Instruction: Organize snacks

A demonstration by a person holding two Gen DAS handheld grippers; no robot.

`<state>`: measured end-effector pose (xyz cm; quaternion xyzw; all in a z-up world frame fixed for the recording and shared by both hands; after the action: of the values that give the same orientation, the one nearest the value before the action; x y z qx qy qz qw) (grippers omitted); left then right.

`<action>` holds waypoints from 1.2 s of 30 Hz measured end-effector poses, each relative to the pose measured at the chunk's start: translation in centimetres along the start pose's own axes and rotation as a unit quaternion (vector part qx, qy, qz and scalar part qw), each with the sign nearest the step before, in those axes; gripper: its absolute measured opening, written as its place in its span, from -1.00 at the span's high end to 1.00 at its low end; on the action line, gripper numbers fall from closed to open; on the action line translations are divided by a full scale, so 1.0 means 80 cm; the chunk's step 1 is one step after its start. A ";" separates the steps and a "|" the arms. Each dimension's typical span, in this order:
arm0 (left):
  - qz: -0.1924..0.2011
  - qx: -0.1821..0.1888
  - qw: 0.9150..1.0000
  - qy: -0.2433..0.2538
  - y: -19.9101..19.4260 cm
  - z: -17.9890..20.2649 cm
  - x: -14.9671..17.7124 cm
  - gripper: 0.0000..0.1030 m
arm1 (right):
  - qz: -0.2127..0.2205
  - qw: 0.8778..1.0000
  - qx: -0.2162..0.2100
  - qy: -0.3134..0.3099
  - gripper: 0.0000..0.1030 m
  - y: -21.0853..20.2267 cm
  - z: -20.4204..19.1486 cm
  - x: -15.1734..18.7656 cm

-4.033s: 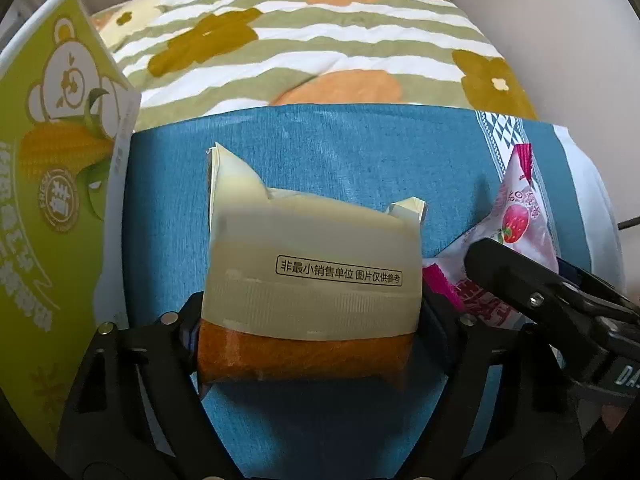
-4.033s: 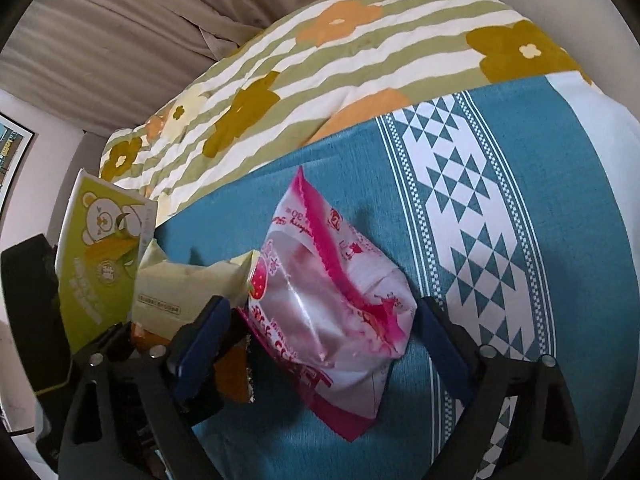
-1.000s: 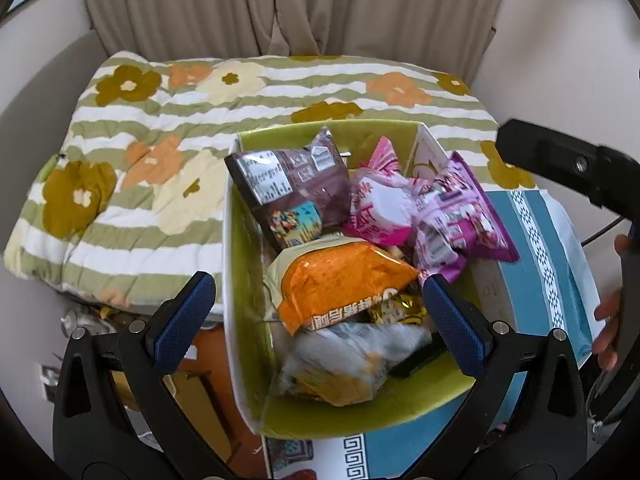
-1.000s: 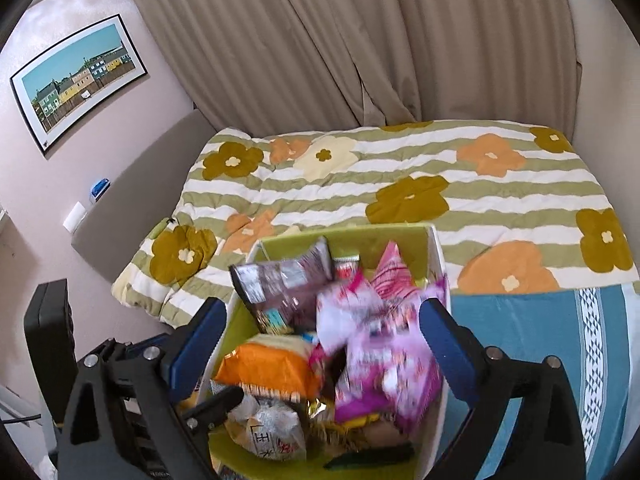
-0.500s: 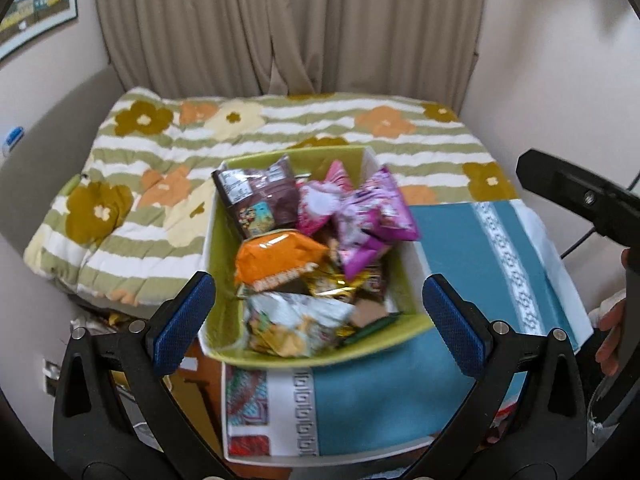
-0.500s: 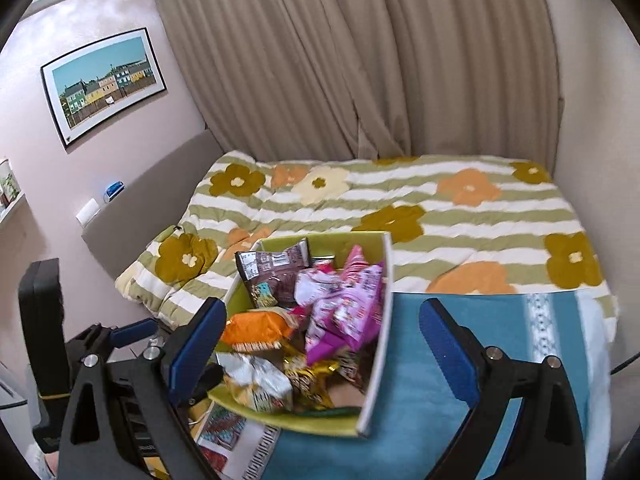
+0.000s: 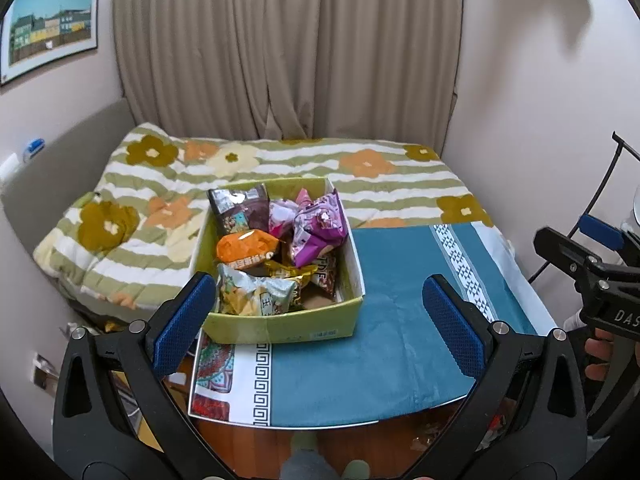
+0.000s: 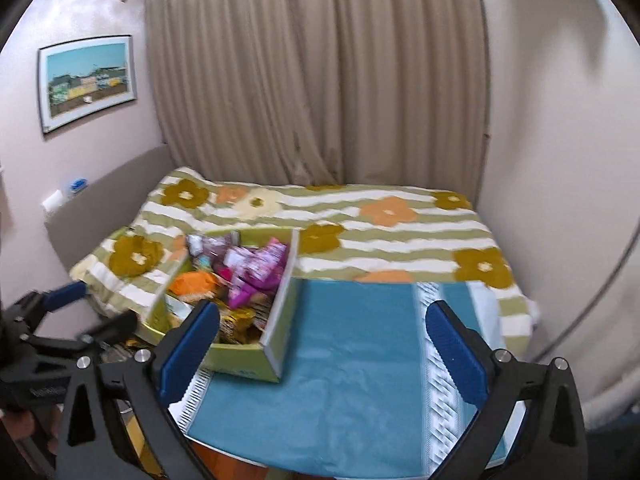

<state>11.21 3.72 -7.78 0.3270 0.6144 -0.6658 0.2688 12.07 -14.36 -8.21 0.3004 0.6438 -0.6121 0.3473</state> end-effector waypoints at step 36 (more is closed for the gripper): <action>0.036 -0.002 0.999 0.013 -0.025 0.026 0.008 -0.99 | 0.014 0.998 0.050 0.021 -0.99 -0.032 0.026 0.032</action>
<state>9.08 1.91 -6.93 0.3572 0.6070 -0.6500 0.2853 8.71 -16.71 -8.81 0.3397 0.6154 -0.6318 0.3268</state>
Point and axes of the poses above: each gripper's, at about its wrist camera, not at the fingertips, and y roughly the way its jaws point, z to its right, x to its underside, the point moved 9 cm from there along y, roughly the way its jaws point, and after that the axes turned 3 degrees about -z, right-handed, at the moved point
